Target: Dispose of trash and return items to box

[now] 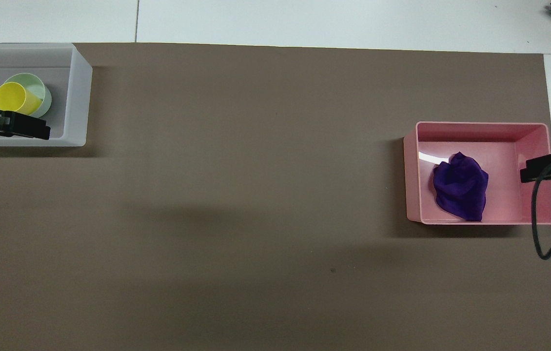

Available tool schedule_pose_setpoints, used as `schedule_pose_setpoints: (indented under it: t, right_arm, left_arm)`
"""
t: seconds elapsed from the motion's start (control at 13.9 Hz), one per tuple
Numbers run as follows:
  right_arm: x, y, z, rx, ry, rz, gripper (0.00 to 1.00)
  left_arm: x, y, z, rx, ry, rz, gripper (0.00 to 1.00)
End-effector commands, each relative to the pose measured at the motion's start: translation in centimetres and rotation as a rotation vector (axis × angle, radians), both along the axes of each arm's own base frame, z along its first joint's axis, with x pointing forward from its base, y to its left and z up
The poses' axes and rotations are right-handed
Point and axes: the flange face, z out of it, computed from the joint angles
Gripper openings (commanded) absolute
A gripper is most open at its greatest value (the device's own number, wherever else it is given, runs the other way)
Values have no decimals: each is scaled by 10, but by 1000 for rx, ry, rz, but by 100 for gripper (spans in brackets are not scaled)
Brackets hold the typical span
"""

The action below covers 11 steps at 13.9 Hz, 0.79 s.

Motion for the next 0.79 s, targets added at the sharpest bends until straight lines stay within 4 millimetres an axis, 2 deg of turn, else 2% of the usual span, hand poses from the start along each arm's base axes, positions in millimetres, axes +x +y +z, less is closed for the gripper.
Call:
schedule_pose_setpoints:
  t: [0.0, 0.22, 0.29, 0.36, 0.43, 0.5, 0.57, 0.65, 0.72]
  right_arm:
    - [-7, -3, 0, 10, -8, 13, 100]
    - [-7, -2, 0, 10, -10, 15, 100]
    - [-7, -3, 1, 10, -10, 13, 100]
    - [-7, -2, 1, 10, -11, 15, 100]
    - [-7, -3, 1, 10, -11, 13, 100]
    - [-7, -3, 2, 10, -11, 13, 100]
    - [-7, -3, 2, 10, -11, 15, 100]
    - [-7, -3, 2, 10, -13, 13, 100]
    - [-7, -3, 2, 10, -13, 13, 100]
  left_arm:
    - [-3, -2, 8, 21, 28, -21, 100]
    - [-8, 0, 10, 25, 63, -33, 100]
    - [-11, -24, 15, 32, 59, -72, 100]
    - [-14, -25, 20, 51, 67, -77, 100]
    - [-15, -16, 23, 53, 78, -63, 100]
    - [-16, -15, 24, 52, 78, -60, 100]
    - [-19, -24, 26, 57, 75, -78, 100]
    - [-24, -21, 35, 54, 59, -70, 100]
    - [-24, -17, 34, 51, 64, -61, 100]
